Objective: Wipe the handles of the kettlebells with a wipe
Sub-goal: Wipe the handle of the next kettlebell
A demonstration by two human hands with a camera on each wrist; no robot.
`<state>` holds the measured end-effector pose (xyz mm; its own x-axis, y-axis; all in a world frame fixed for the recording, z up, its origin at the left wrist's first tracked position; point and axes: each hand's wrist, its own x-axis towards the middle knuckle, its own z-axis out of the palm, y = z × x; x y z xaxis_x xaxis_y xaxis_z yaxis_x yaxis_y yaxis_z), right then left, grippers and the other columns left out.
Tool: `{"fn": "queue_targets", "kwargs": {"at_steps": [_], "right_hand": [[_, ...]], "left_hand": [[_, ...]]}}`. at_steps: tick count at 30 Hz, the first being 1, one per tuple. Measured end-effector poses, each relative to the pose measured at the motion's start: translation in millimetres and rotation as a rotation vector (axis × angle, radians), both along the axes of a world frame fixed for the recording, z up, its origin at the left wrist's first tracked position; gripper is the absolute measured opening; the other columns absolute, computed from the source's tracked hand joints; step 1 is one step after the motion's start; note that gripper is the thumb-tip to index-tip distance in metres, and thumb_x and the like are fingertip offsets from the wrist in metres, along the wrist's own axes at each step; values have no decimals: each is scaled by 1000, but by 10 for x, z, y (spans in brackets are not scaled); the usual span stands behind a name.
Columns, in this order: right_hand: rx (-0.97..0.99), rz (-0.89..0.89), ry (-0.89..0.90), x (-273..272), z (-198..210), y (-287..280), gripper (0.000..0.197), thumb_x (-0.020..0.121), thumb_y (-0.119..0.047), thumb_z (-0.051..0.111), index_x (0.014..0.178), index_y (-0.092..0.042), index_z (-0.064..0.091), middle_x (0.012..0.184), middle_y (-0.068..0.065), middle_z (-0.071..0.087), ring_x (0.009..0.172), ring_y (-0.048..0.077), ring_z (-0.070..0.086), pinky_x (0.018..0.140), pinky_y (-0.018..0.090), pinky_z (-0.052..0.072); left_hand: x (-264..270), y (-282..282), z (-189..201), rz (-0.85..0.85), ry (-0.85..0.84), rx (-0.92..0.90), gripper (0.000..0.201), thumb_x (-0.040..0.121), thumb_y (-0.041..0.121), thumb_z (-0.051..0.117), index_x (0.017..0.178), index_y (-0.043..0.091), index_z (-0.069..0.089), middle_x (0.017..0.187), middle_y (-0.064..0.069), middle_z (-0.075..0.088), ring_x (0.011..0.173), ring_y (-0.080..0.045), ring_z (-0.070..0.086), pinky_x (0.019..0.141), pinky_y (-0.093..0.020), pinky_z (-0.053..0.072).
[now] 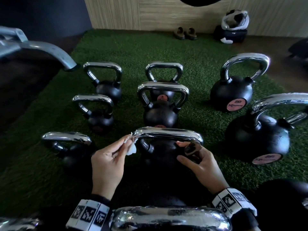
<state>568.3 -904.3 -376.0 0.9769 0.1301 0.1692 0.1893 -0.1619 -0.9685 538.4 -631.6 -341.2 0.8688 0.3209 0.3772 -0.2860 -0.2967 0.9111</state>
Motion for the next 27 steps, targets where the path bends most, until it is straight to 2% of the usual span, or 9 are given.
{"fn": "queue_targets", "kwargs": {"at_steps": [4, 7, 12, 16, 18, 20, 22, 24, 27], "right_hand": [[-10, -1, -2, 6, -12, -2, 33, 81, -14, 85, 109, -28, 76, 120, -10, 75, 115, 8, 69, 101, 26, 52], [-10, 0, -4, -4, 7, 1, 35, 80, -17, 85, 109, -33, 76, 119, -10, 75, 115, 8, 69, 100, 25, 52], [-72, -45, 20, -33, 64, 20, 37, 78, -20, 87, 111, -32, 76, 114, -14, 76, 111, 5, 70, 100, 27, 53], [-217, -131, 20, -103, 101, -20, 39, 72, -30, 92, 107, -39, 77, 102, -20, 77, 100, 0, 70, 94, 23, 53], [-289, -158, 0, -207, 110, -54, 37, 69, -32, 94, 101, -40, 78, 100, -24, 76, 97, -5, 70, 91, 18, 52], [-337, -178, -33, -340, 107, -77, 37, 67, -24, 95, 90, -47, 77, 98, -30, 74, 94, -10, 68, 86, 13, 51], [-368, -129, -102, -475, 92, -79, 56, 73, -14, 91, 97, -61, 72, 112, -31, 72, 108, -9, 66, 93, 10, 50], [-366, -25, -181, -563, 101, -59, 62, 79, -6, 81, 111, -58, 71, 128, -29, 66, 129, 2, 59, 104, 19, 49], [-456, 78, -259, -557, 135, -61, 75, 77, 7, 74, 124, -52, 68, 129, -34, 63, 141, 6, 48, 111, 27, 46]], "left_hand": [[10, 70, -196, -73, 61, 51, 29, 88, 21, 74, 114, 9, 77, 108, 9, 79, 104, -2, 73, 90, -16, 57], [29, 74, -286, -118, 173, 64, 34, 82, 40, 75, 104, 16, 82, 97, 7, 81, 100, -7, 76, 91, -18, 57], [43, 68, -256, -177, 256, 7, 28, 80, 36, 83, 103, 19, 83, 94, 6, 81, 97, -9, 77, 93, -27, 58], [99, -26, -125, -114, 202, 72, 12, 80, 25, 84, 93, 25, 84, 84, 19, 79, 86, 4, 75, 78, -7, 52], [199, -48, -101, -125, 201, 111, 10, 82, 22, 84, 91, 26, 84, 82, 23, 77, 82, 10, 72, 74, -3, 49], [361, -57, -123, -134, 188, 161, 9, 83, 24, 83, 92, 24, 84, 82, 25, 77, 81, 11, 71, 73, -3, 47], [545, -112, -141, -148, 171, 197, 12, 84, 27, 83, 95, 24, 85, 87, 27, 77, 86, 11, 72, 76, -6, 50], [736, -213, -151, -199, 171, 203, 15, 85, 29, 82, 99, 24, 84, 93, 23, 78, 91, 7, 73, 83, -15, 55], [955, -328, -109, -304, 225, 159, 16, 85, 22, 84, 101, 21, 84, 97, 14, 80, 95, 1, 75, 88, -23, 59]]}}
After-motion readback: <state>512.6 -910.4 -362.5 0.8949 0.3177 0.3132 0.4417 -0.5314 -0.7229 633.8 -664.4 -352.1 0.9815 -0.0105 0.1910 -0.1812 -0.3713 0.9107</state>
